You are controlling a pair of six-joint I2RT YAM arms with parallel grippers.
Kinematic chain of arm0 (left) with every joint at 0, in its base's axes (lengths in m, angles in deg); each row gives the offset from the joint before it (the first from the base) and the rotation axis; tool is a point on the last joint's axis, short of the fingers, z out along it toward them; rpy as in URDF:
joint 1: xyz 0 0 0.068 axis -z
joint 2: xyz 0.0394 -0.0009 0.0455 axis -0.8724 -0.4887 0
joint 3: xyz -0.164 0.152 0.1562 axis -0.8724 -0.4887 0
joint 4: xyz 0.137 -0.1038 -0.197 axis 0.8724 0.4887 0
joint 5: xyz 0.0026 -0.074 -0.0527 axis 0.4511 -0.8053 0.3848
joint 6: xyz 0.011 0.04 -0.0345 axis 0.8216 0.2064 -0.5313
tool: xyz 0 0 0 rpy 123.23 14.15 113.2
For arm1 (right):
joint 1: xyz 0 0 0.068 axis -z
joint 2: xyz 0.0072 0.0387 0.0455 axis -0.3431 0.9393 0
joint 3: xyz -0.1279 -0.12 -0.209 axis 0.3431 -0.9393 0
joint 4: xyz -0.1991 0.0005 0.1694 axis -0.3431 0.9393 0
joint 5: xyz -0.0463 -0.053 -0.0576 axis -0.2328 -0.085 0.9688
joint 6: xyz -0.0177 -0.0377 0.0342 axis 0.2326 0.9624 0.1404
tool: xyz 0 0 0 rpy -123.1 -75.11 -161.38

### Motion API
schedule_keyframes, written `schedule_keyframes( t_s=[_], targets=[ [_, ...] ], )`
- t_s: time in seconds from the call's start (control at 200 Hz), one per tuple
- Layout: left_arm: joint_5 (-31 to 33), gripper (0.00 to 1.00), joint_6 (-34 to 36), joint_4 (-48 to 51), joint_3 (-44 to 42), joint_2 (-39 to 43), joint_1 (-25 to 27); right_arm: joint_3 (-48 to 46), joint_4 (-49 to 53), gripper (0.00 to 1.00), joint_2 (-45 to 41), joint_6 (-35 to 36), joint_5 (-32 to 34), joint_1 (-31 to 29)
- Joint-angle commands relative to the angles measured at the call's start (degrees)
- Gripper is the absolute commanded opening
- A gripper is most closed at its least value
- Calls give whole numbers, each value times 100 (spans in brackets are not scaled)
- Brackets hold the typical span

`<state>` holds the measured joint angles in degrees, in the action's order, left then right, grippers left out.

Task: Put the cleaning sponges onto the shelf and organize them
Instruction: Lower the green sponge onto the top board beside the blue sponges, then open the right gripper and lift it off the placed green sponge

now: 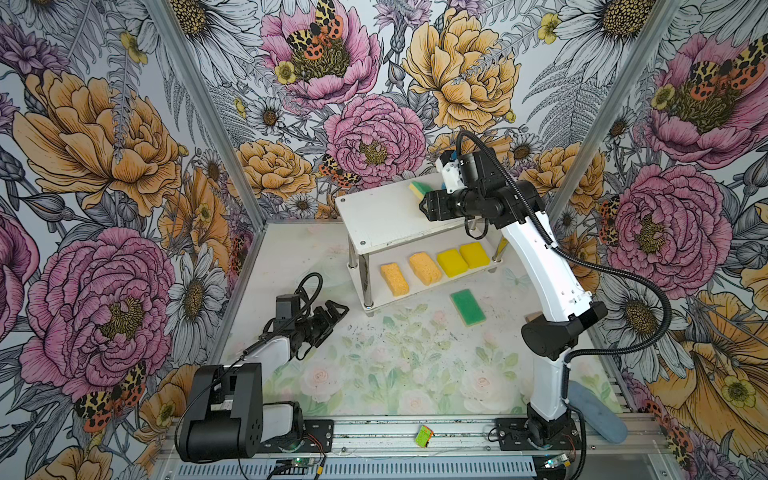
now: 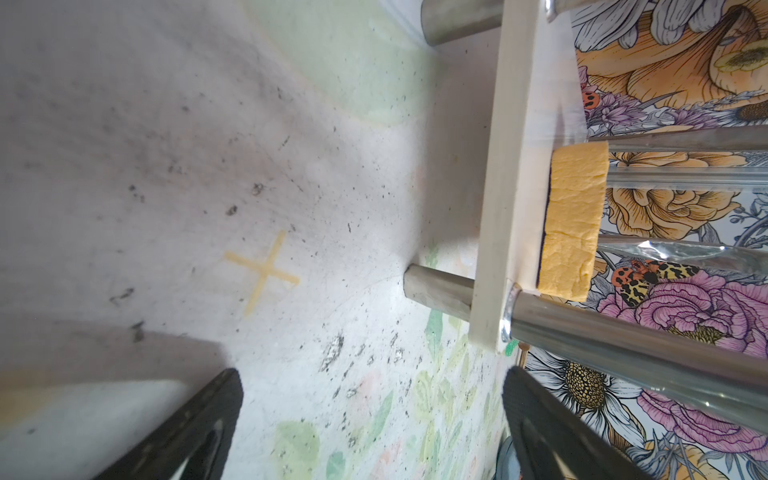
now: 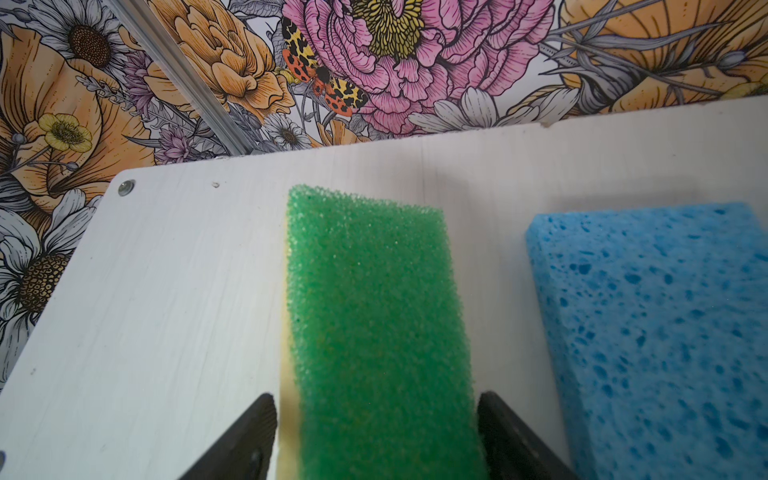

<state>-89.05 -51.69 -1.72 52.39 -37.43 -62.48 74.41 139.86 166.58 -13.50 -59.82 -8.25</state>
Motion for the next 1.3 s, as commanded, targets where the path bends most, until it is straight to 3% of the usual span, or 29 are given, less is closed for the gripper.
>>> schedule_keyframes(
  t_s=[0.0, 0.986, 1.296],
  targets=[
    [-116, 99, 36, -185, -79, 103, -48, 77, -118, 79, -67, -75, -135, -56],
    [-227, 99, 41, -317, -35, -82, -15, -90, -147, 88, -616, 222, -197, -104],
    [-183, 99, 58, -325, -35, -117, -26, -1120, -152, 88, -1301, 963, -383, -104]
  ],
)
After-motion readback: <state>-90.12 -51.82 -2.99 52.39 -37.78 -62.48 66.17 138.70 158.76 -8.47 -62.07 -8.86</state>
